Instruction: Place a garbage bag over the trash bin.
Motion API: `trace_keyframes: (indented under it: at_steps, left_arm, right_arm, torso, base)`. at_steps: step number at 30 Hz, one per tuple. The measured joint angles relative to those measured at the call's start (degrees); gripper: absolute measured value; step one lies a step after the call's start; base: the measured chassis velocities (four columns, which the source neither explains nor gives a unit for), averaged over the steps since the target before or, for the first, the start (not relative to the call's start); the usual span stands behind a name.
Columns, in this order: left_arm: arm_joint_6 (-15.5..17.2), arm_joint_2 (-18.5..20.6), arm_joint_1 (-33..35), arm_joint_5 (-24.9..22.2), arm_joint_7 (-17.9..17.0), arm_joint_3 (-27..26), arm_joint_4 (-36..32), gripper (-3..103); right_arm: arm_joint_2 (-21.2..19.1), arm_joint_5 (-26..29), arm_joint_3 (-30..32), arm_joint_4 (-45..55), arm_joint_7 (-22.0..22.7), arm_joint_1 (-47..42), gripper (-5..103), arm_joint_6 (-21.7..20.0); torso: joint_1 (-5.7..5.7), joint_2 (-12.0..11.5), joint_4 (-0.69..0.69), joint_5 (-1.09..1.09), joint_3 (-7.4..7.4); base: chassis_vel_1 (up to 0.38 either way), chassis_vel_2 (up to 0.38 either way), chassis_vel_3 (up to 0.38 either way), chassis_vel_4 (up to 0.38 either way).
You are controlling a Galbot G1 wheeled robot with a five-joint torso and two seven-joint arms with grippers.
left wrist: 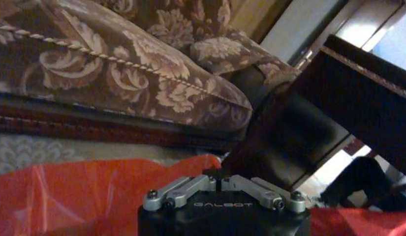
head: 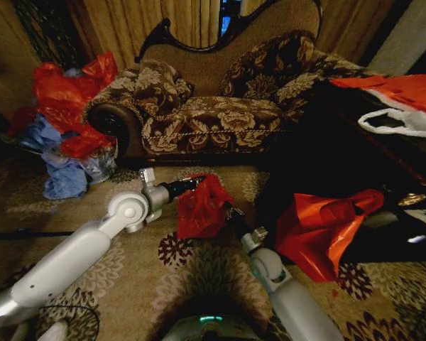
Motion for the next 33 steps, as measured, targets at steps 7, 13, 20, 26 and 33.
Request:
trace_keyframes:
  at_steps: [7, 13, 20, 26, 33]
  left_arm:
    - [-0.63, -1.88, -2.05, 0.01, -0.94, 0.36, 2.22, 0]
    - [-1.47, -3.31, -4.20, 0.35, -1.86, 1.03, 4.23, 0]
    - [-1.40, -3.45, -6.37, -0.30, -2.09, 1.67, 4.88, 0]
    - [-1.07, -2.94, -5.94, -0.75, -1.63, 1.75, 4.15, 0]
    - [-0.51, -3.66, -7.82, -1.90, -1.59, 2.59, 4.83, 0]
  right_arm:
    - [-1.56, -0.36, -3.94, 2.24, -0.92, -2.39, 0, 0.25]
    - [-3.68, -0.39, -4.20, 5.70, -2.10, -5.00, 0, 0.17]
    - [-5.68, 0.77, 0.02, 10.28, -1.51, -7.19, 0, 0.16]
    - [-7.93, 9.34, 4.81, 14.18, 1.17, -2.77, 0, -3.32]
    - [-6.18, 15.10, 1.10, 10.56, 4.65, 6.27, 0, -6.43]
  torso:
    - [0.00, 0.00, 0.00, 0.01, 0.00]
    - [0.00, 0.00, -0.01, -0.01, 0.00]
    - [0.00, 0.00, -0.01, 0.01, 0.00]
    - [0.00, 0.00, 0.00, 0.00, 0.00]
    - [0.00, 0.00, 0.01, 0.00, 0.00]
  base:
    - [0.000, 0.000, 0.000, 0.000]
    - [0.000, 0.000, 0.000, 0.000]
    - [0.000, 0.000, 0.000, 0.000]
    - [0.000, 0.000, 0.000, 0.000]
    - [0.000, 0.000, 0.000, 0.000]
